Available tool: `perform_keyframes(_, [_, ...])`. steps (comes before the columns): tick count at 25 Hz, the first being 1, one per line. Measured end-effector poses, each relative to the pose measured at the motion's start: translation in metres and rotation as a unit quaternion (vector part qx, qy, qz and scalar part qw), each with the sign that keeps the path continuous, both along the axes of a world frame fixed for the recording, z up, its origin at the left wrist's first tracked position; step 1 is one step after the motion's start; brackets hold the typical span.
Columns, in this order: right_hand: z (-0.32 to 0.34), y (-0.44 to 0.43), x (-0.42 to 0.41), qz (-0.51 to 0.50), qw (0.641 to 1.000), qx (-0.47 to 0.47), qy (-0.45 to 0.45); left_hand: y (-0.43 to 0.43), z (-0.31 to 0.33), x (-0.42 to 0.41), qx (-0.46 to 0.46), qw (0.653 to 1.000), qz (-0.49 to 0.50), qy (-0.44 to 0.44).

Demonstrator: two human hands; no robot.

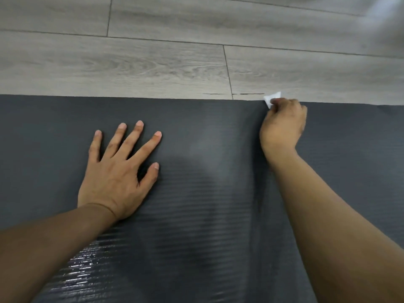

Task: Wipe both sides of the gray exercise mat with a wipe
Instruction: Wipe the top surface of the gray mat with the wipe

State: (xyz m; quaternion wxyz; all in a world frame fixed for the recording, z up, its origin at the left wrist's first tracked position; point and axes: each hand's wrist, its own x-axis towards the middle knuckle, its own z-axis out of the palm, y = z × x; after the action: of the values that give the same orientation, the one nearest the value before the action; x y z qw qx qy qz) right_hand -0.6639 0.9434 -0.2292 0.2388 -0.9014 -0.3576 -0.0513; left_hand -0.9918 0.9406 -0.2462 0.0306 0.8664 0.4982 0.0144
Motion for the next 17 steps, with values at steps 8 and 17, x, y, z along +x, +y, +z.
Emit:
perform_keyframes(8, [-0.007,0.023,-0.112,0.336,0.938,0.005,-0.085,-0.002,0.000,0.000,0.004,1.000,-0.005,-0.002])
perform_keyframes(17, [0.007,0.010,-0.087,0.178,0.983,-0.050,-0.002,0.000,0.001,0.001,-0.004,1.000,-0.012,0.001])
